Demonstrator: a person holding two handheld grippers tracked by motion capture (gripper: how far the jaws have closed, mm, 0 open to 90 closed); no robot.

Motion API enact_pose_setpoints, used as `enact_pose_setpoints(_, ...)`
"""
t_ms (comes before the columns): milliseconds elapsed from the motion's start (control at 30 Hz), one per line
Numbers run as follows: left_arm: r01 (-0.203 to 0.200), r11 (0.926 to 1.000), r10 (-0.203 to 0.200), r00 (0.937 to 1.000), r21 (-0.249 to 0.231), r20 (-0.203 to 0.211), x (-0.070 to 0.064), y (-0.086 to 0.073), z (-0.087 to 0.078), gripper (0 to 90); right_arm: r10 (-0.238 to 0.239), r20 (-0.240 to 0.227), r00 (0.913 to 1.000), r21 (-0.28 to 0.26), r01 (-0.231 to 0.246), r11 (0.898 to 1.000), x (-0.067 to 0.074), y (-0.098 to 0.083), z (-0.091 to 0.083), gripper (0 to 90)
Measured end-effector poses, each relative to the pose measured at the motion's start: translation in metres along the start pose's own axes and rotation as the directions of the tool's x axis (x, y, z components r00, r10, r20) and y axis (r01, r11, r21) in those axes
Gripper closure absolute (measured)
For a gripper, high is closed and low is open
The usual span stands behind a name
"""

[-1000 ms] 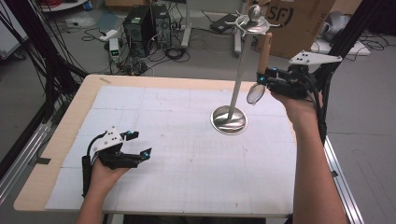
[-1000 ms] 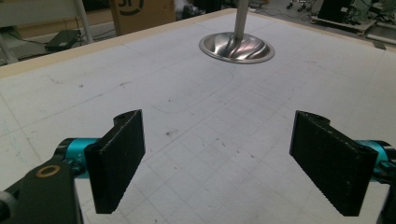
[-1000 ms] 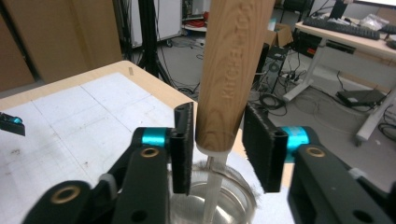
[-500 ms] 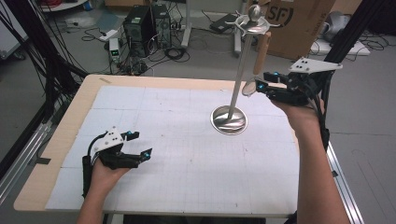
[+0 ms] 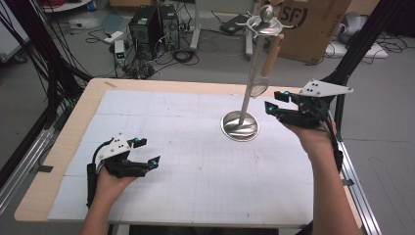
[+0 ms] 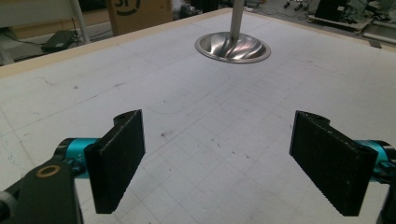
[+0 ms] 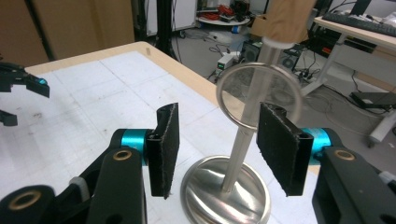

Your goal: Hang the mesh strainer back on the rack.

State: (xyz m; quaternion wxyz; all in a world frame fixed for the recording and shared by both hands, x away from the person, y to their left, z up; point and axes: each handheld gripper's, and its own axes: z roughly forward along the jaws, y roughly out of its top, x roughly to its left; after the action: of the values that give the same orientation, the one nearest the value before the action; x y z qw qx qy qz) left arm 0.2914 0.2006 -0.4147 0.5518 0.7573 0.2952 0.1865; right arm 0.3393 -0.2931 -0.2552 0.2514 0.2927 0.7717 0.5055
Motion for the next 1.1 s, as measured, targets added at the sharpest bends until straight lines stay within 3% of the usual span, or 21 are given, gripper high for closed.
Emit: enact_pose_setpoints(1100,0.001,1.0,-0.001,0.9997,-0.01,0.026,-0.003,0.001,0.0,18.6,0.057,-0.067,0.9961,0.026,-0.055,0.998,0.022,-0.071,0.015,42.1)
